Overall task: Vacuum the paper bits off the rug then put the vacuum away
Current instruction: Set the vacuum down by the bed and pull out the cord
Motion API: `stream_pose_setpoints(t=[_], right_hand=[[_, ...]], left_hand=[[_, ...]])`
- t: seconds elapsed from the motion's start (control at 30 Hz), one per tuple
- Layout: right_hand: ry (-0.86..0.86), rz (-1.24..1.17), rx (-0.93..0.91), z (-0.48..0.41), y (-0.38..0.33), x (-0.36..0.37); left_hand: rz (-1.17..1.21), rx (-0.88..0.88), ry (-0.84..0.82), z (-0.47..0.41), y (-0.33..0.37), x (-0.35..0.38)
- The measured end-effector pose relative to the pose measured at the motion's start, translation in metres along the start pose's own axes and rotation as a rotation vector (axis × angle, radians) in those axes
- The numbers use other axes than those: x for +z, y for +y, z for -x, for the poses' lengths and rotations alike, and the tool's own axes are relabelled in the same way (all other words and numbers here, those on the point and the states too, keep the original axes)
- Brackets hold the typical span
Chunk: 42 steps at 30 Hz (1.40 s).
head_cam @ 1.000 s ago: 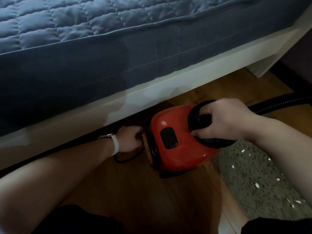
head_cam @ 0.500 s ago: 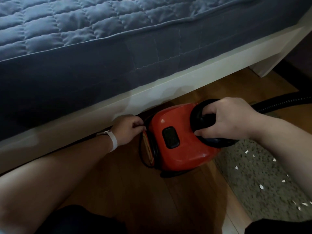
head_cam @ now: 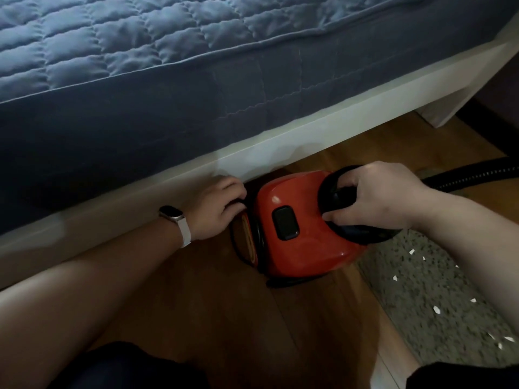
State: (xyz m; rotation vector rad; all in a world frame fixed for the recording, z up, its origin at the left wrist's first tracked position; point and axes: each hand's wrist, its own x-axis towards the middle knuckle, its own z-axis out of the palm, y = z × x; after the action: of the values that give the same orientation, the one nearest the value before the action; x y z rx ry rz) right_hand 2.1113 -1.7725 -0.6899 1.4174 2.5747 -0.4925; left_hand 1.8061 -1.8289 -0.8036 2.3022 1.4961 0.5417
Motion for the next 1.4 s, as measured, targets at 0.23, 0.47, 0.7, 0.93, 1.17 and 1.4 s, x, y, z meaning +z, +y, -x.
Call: stream_pose_setpoints(t=[0.23,0.47,0.7,0.93,1.17,1.4], right_hand=[[0.038,0.034,0.102,-0.007,0.004,0.001],[0.068,0.019,0.156,-0.008,0.005,0.001],[0.108,0.041,0.156,-0.007,0.001,-0.002],[0.082,-0.027,0.117,-0.004,0.004,-0.006],[0.102,-0.026,0.089,-0.001,0.008,-0.007],[0.120,-0.054,0.085,0.004,0.017,-0.010]], left_hand=[[0.158,-0.153,-0.259,0.016,0.015,-0.013],[0.338,-0.495,-0.678,0.007,0.040,0.001],[0.608,-0.768,-0.704,0.004,0.039,0.030],[0.516,-0.911,-0.596,0.013,0.009,0.034],[0.664,-0.722,-0.847,0.017,0.005,0.029],[0.557,-0.919,-0.356,0.009,0.008,0.038]])
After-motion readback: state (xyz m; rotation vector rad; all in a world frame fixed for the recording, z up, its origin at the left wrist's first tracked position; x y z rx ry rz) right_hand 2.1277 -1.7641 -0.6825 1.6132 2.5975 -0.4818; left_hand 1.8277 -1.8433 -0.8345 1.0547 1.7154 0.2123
